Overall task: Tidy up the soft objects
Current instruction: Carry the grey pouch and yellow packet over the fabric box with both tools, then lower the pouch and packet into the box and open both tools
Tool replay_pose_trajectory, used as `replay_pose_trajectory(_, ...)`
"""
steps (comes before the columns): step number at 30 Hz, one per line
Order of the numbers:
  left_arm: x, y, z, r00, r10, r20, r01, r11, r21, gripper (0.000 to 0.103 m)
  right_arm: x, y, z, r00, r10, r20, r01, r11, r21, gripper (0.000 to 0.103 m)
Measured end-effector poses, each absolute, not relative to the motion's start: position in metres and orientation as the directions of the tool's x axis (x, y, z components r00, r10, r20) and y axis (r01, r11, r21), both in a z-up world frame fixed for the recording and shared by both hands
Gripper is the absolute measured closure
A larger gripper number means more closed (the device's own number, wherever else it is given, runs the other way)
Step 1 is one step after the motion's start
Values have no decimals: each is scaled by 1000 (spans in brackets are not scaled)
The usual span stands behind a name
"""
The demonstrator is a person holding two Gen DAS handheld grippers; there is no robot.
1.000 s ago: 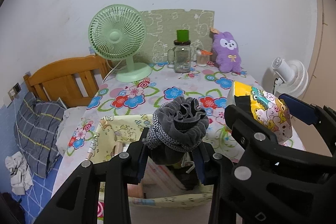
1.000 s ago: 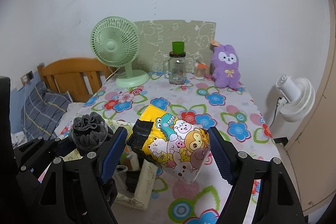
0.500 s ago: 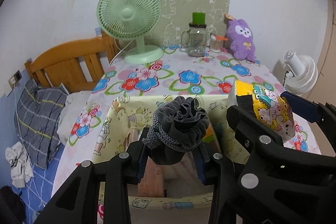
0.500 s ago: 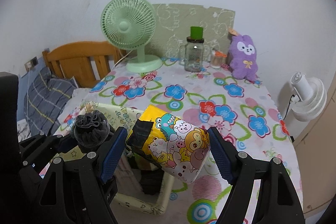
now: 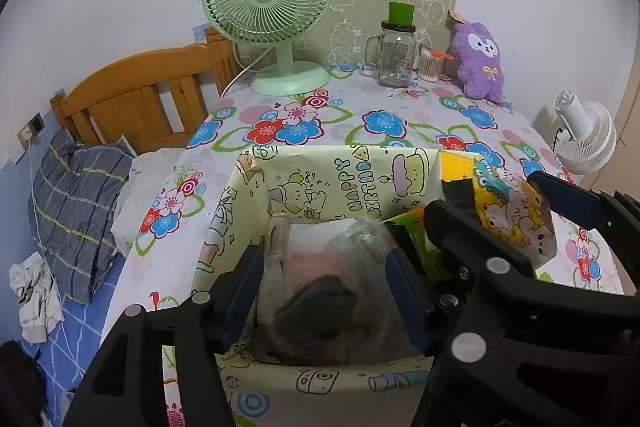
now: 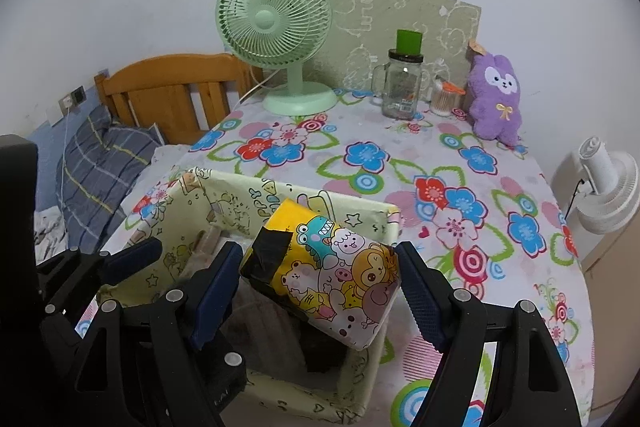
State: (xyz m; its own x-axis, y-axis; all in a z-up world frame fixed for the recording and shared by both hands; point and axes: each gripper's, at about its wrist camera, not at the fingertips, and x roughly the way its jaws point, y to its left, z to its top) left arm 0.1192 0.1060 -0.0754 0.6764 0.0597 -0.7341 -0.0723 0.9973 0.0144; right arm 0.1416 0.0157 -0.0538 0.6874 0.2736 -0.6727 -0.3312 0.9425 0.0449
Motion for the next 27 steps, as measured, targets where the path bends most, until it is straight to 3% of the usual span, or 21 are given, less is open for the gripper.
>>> replay_pose_trajectory(19, 129, 121, -79, 656, 75, -751, -105, 994, 7, 27, 162, 36, -64, 636, 368, -679, -401, 909, 117, 21)
replay_pose_trajectory(27, 132, 118, -82, 645, 74, -761, -92, 996, 18, 25, 174, 40, -73, 599, 379, -706, -416, 900, 131, 13)
